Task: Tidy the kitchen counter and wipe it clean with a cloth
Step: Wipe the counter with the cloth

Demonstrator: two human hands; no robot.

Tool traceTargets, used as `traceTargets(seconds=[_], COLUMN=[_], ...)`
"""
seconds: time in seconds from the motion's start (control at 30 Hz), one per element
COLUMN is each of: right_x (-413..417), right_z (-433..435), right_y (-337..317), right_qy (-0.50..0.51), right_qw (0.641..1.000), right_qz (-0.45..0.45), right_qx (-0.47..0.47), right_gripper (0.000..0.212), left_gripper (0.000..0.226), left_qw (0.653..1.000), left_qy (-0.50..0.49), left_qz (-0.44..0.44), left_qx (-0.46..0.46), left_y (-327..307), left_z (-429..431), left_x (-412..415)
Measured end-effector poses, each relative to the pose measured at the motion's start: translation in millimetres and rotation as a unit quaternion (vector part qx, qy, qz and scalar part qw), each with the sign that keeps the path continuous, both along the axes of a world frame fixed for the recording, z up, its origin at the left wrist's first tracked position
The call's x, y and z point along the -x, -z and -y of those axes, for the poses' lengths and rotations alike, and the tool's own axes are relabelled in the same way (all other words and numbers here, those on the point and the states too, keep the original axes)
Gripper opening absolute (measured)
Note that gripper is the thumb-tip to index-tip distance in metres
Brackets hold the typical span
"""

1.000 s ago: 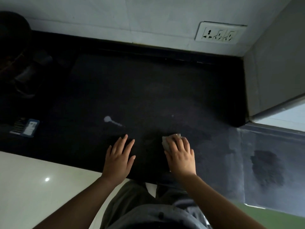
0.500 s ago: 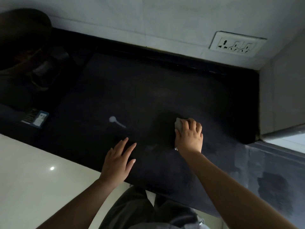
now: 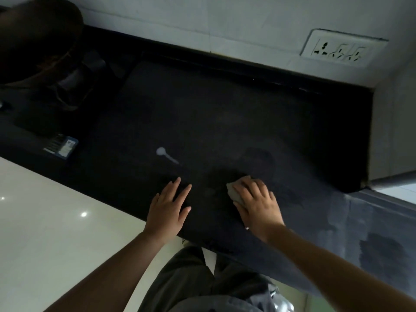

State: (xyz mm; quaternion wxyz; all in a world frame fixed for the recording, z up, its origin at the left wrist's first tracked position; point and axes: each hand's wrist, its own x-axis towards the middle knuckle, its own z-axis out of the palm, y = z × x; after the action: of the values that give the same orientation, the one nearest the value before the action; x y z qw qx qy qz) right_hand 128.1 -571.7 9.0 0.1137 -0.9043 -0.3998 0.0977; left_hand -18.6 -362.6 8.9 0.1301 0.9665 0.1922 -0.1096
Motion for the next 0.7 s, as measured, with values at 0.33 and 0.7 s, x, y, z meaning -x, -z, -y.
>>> traceTargets(seconds=[0.33, 0.7], right_x=[-22, 8], right_z=[-41, -13], right_y=[-3, 3], right_qy=[0.167, 0.15], right_qw=[0.985, 0.988], right_qz=[-0.034, 0.005], right_qx=[0.002, -0.035], right_gripper=[0.047, 0.044], left_gripper=[0.061, 0.058], left_qw=[0.999, 0.999], left_qy=[-0.019, 0.015], left_qz=[-0.018, -0.013], left_qx=[-0.018, 0.046], left_y=[-1, -5], left_z=[11, -7], left_x=[-1, 0])
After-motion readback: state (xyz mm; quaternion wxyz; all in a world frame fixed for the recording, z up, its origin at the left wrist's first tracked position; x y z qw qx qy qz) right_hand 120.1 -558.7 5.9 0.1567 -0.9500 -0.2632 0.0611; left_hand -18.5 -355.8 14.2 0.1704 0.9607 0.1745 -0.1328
